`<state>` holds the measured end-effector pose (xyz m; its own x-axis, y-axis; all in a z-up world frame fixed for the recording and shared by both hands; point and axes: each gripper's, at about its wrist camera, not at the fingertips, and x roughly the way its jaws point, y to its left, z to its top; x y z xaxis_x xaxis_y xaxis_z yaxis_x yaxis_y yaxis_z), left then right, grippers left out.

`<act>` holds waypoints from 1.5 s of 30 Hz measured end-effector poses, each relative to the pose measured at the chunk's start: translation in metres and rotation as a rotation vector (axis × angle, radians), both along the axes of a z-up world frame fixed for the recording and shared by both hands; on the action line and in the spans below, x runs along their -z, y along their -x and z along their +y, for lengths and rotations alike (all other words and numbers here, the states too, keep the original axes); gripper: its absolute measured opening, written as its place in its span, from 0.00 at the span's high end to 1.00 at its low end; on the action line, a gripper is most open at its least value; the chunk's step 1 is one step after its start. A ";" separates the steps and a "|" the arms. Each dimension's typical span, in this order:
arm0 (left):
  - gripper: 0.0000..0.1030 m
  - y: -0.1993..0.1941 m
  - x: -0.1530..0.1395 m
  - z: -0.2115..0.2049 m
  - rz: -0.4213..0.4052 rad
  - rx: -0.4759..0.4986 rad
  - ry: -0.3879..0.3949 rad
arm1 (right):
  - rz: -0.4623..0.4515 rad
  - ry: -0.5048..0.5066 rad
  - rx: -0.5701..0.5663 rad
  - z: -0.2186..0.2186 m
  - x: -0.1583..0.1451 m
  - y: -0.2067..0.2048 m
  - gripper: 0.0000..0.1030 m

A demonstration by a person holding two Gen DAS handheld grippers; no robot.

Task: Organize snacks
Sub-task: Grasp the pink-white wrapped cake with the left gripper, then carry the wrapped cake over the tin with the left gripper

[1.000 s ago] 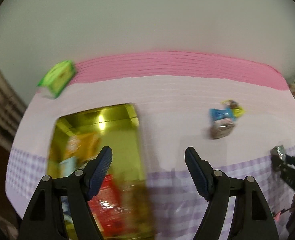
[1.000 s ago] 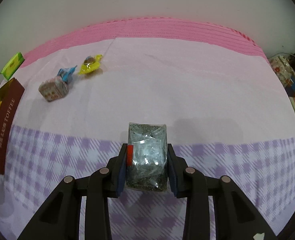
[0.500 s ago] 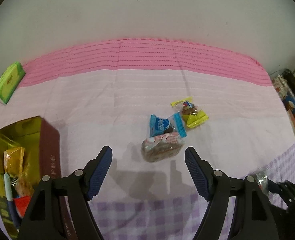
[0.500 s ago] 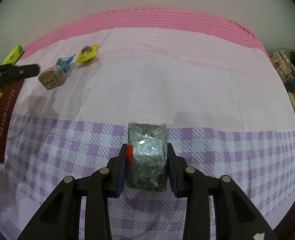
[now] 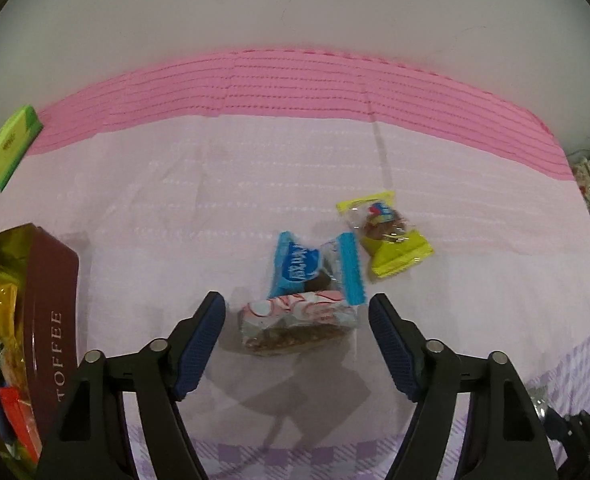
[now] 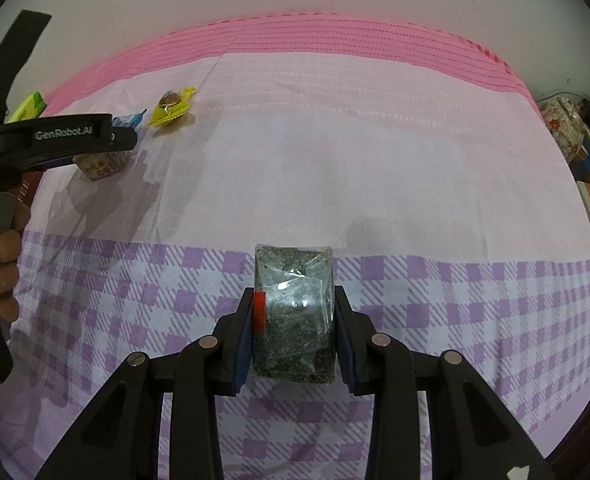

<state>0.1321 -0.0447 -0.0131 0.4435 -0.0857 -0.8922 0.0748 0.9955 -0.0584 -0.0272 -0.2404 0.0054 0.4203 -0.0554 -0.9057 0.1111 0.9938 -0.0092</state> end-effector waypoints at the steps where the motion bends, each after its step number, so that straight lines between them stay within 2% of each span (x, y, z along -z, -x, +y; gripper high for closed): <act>1: 0.36 -0.002 0.001 0.001 -0.001 0.002 0.002 | 0.001 -0.001 0.002 0.000 0.000 0.000 0.67; 3: 0.45 -0.004 0.004 0.000 0.000 0.011 -0.006 | 0.002 -0.001 0.001 0.000 0.000 0.000 0.67; 9: 0.49 -0.001 0.006 0.003 -0.010 0.024 -0.018 | 0.003 -0.006 0.004 0.000 0.000 -0.001 0.66; 14: 0.50 0.012 0.006 0.008 -0.013 0.040 -0.036 | 0.002 -0.009 0.009 -0.002 0.001 -0.002 0.66; 17: 0.50 0.024 0.000 0.014 -0.015 0.059 -0.001 | 0.002 0.009 0.003 0.000 0.002 -0.002 0.65; 21: 0.50 0.042 -0.011 0.018 -0.032 0.074 -0.024 | -0.008 0.013 0.009 0.003 0.003 0.000 0.65; 29: 0.50 0.063 -0.019 0.018 0.015 0.061 -0.010 | -0.018 0.017 0.012 0.005 0.003 0.001 0.65; 34: 0.50 0.071 -0.034 0.009 -0.024 0.081 -0.056 | -0.019 0.018 0.016 0.006 0.003 0.002 0.65; 39: 0.50 0.072 -0.046 0.015 -0.046 0.038 -0.052 | -0.022 -0.003 0.022 0.001 0.001 0.002 0.65; 45: 0.50 0.072 -0.053 0.035 -0.059 -0.050 -0.031 | -0.035 0.025 0.021 0.003 0.002 0.003 0.65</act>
<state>0.0605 -0.0099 0.0397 0.4980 -0.0346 -0.8665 0.0271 0.9993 -0.0243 -0.0300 -0.2370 0.0036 0.4505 -0.0874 -0.8885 0.1331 0.9906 -0.0300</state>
